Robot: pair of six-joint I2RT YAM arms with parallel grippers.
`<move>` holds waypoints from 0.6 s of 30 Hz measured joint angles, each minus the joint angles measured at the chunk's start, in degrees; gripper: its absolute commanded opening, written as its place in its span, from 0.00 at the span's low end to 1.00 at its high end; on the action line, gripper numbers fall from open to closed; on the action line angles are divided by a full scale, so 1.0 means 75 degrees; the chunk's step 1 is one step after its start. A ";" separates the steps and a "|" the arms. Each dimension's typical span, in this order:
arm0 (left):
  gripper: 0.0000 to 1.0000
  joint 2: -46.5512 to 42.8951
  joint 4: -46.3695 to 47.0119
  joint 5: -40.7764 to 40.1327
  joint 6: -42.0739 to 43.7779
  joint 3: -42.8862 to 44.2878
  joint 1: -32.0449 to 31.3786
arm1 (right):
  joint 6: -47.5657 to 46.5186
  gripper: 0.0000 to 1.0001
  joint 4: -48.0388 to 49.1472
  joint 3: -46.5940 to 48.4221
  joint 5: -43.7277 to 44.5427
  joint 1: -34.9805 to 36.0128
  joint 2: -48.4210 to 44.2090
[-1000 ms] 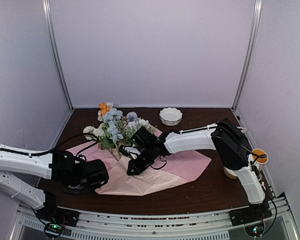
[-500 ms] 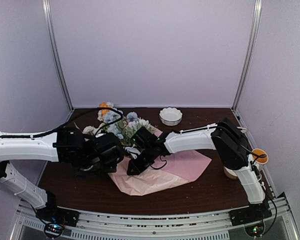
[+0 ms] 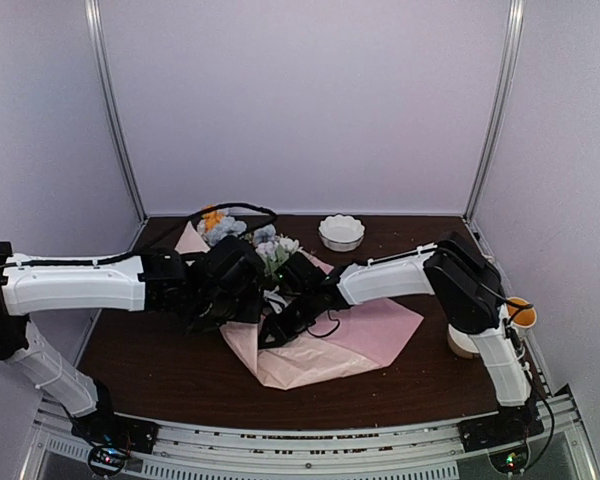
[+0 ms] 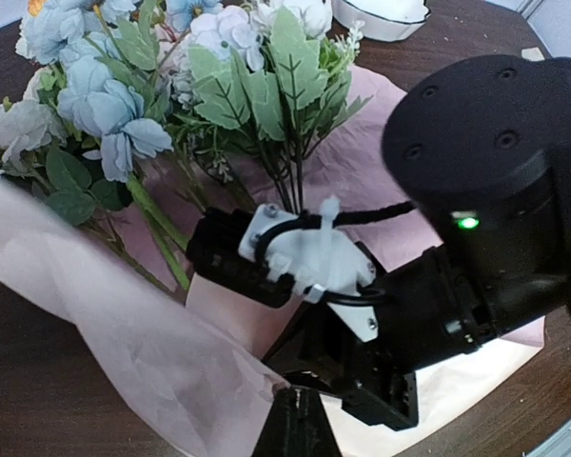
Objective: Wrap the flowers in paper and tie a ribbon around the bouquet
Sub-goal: Pick up the one-fourth-folded wrapping paper from the center of the board, then fold the 1/4-folded wrapping paper at the center of the board.
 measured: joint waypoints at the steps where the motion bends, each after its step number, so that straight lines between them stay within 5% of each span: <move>1: 0.00 0.0015 0.0143 0.0105 0.0117 -0.0093 0.0082 | 0.0111 0.10 0.0140 -0.0149 -0.0137 -0.0061 -0.0064; 18: 0.00 0.1903 0.1597 0.2148 0.2334 0.0201 0.0679 | 0.3433 0.29 0.4179 -0.3296 -0.0673 -0.2008 -0.2757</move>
